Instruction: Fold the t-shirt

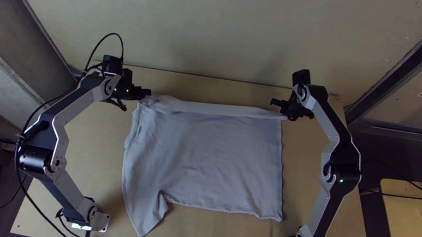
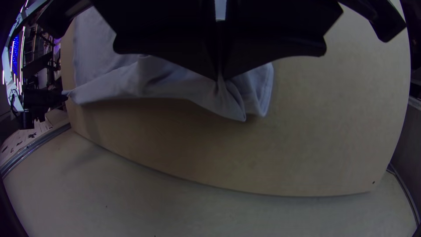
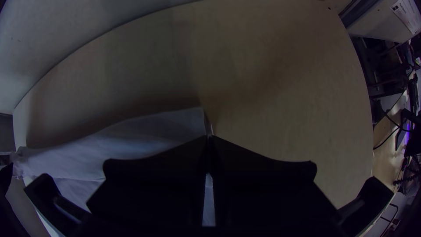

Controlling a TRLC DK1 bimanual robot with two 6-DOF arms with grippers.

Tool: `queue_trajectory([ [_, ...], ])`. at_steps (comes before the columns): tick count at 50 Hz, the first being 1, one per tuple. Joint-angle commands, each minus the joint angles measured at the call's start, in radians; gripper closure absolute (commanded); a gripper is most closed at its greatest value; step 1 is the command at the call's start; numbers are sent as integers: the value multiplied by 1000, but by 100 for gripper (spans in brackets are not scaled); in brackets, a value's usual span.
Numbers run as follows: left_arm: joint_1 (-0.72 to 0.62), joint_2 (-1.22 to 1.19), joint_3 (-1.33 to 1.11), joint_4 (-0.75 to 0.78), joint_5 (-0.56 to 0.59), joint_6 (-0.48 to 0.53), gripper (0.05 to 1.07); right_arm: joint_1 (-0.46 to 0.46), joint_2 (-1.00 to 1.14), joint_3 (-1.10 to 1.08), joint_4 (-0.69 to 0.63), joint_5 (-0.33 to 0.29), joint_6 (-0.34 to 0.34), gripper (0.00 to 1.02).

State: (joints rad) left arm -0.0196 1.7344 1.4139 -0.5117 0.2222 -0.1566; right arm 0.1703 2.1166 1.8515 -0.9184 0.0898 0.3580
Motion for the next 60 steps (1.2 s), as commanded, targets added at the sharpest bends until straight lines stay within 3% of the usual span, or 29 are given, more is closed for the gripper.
queue_trajectory([
  [1, 0, -64, -78, 12, 14, 14, 105, 9, -66, -63, 16, 19, -10, 100],
  [36, 12, -165, -339, 41, 17, 45, 104, 21, -167, -304, 108, 37, -10, 100],
  [52, 7, -148, -466, 127, 16, 45, 104, 34, -176, -413, 150, 37, -5, 100],
  [55, 12, -136, -466, 134, 12, 40, 100, 32, -173, -437, 165, 36, -5, 100],
  [58, 14, -127, -464, 141, 9, 37, 87, 31, -168, -451, 171, 36, -4, 98],
  [60, 14, -122, -460, 144, 6, 35, 76, 29, -168, -459, 171, 36, -4, 89],
])
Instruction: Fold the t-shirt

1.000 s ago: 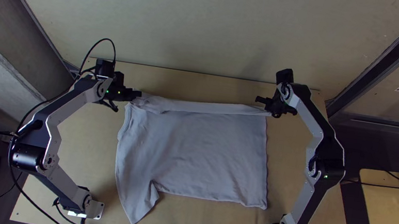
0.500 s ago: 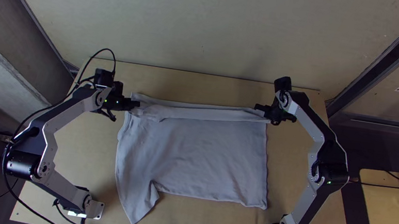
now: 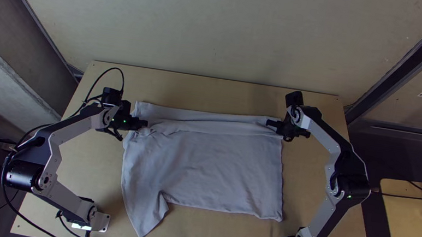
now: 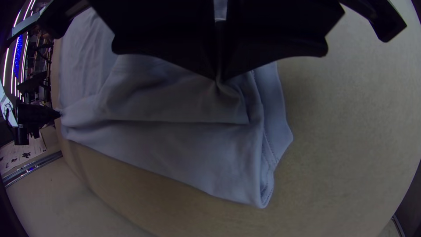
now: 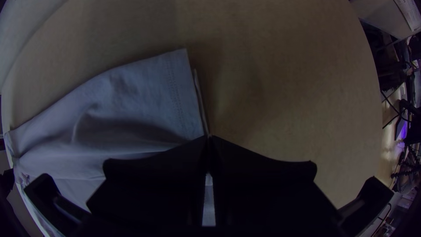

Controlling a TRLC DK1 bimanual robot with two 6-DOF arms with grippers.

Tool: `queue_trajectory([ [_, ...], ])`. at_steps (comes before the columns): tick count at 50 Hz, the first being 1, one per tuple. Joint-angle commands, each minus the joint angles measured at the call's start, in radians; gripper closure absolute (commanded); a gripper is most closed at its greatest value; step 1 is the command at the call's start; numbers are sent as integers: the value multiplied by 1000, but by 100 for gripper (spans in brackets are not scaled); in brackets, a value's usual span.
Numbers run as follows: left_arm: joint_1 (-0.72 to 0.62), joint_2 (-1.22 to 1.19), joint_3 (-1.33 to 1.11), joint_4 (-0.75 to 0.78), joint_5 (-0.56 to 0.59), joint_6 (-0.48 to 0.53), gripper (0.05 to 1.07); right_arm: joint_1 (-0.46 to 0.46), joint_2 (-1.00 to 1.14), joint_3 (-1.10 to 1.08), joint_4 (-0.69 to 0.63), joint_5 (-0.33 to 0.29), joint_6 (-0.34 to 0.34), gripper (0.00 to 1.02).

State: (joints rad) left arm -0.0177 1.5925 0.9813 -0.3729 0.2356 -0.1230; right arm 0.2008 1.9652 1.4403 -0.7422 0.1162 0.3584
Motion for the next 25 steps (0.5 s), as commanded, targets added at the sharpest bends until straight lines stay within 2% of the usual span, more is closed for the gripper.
queue_trajectory([
  [1, 13, 20, -26, 3, -7, 0, 70, -3, -19, -52, -5, 10, -1, 83],
  [4, 18, 23, -15, 3, -7, -4, 54, -3, -34, -70, -6, 10, 17, 59],
  [7, 21, 24, -4, 3, -7, -12, 32, -4, -63, -86, -9, 10, 36, 27],
  [8, 24, 26, 0, -3, -7, -17, 21, -4, -75, -92, -13, 10, 40, 18],
  [9, 27, 29, 10, -11, -7, -20, 14, -4, -89, -98, -14, 8, 44, 11],
  [10, 27, 30, 22, -20, -7, -20, 11, -4, -104, -104, -14, 8, 45, 7],
  [11, 30, 32, 34, -29, -7, -20, 11, -4, -120, -107, -14, 8, 45, 5],
  [20, 42, -9, 115, -70, -1, -15, 11, -3, -287, -139, -34, 3, 44, 4],
  [25, 41, -17, 189, -167, 4, 2, 11, 0, -385, -162, -48, -3, 42, 3],
])
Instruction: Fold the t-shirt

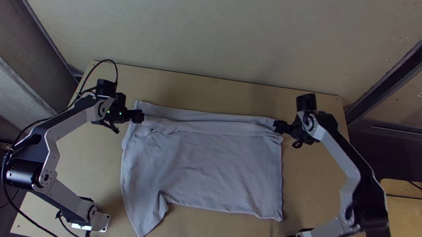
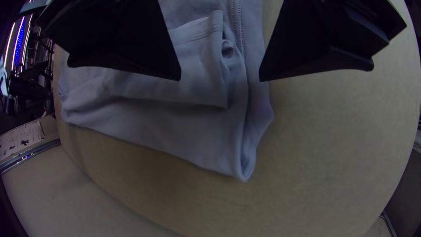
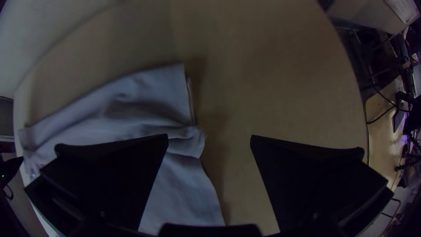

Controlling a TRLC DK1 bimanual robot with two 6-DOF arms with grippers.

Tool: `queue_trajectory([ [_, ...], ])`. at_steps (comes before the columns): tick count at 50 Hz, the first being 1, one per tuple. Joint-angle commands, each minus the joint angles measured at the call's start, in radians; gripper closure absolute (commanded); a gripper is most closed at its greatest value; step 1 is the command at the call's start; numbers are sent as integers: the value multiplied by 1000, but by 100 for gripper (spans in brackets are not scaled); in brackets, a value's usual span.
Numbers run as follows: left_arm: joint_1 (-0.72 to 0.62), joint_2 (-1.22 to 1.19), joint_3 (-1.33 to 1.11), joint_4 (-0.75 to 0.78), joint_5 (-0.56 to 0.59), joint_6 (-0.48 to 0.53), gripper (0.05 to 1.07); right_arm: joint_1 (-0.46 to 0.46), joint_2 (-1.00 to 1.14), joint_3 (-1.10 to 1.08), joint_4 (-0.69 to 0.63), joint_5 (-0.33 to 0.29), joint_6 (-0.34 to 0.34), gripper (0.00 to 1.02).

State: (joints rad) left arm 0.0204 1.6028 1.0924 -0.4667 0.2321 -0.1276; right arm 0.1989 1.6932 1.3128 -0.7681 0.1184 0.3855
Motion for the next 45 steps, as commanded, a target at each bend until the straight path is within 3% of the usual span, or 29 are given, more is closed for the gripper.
queue_trajectory([
  [1, 3, -29, 92, -95, 7, 9, 10, 2, -135, -40, -22, -5, 15, 3],
  [13, -17, -83, 231, -420, 7, 31, 10, 10, -280, -15, -120, -10, 18, 3],
  [24, -71, -244, 199, -661, 7, 36, 10, 7, -285, 51, -244, -10, 23, 4],
  [36, -174, -391, 98, -833, -8, -9, 10, 10, -207, 146, -387, -28, 102, 4],
  [38, -185, -391, 84, -879, -4, -43, 10, 11, -196, 160, -416, -39, 153, 4],
  [42, -212, -412, 32, -918, 6, -58, 10, 4, -188, 172, -441, -117, 251, 4],
  [45, -237, -440, -9, -931, 6, -102, 10, -1, -190, 172, -442, -163, 282, 4],
])
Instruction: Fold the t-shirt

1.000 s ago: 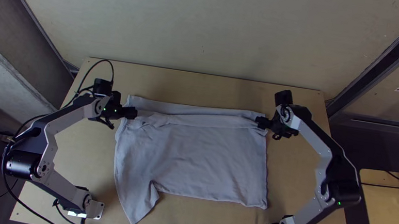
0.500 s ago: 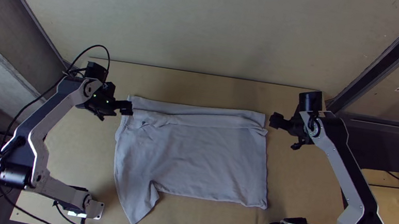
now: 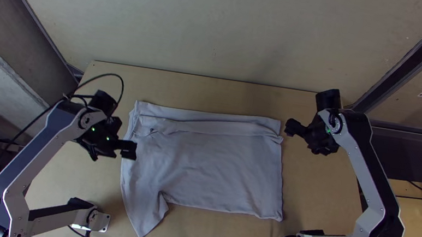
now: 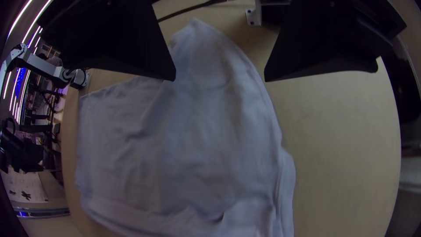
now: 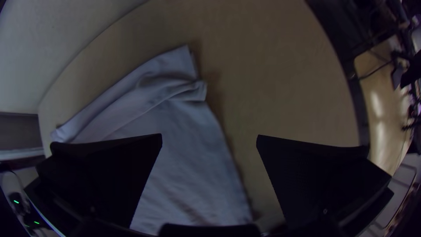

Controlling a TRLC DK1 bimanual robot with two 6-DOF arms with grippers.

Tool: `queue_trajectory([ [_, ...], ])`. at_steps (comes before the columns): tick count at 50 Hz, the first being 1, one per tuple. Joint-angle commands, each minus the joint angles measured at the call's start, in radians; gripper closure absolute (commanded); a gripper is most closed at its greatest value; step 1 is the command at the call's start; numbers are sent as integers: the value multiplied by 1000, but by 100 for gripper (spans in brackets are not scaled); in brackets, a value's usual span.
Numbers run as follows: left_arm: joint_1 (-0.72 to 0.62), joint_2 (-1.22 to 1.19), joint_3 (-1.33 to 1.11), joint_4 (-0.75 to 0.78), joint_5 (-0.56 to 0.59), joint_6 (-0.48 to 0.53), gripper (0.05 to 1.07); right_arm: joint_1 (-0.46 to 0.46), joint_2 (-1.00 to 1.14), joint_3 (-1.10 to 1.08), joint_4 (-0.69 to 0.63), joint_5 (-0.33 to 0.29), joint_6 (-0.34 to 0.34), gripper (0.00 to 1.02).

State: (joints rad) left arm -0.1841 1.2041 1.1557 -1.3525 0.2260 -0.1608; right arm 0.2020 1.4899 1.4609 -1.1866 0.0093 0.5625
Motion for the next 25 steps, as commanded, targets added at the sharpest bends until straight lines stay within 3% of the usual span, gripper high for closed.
queue_trajectory([
  [1, -46, -51, -88, -46, 12, -83, 10, -3, 13, 26, -24, -60, 106, 4],
  [9, -127, -92, -202, -48, 12, -201, 10, 8, 12, 18, -25, -100, 125, 4],
  [25, -295, -74, -349, 12, -13, -230, 10, 13, -3, 3, -24, -129, 82, 4],
])
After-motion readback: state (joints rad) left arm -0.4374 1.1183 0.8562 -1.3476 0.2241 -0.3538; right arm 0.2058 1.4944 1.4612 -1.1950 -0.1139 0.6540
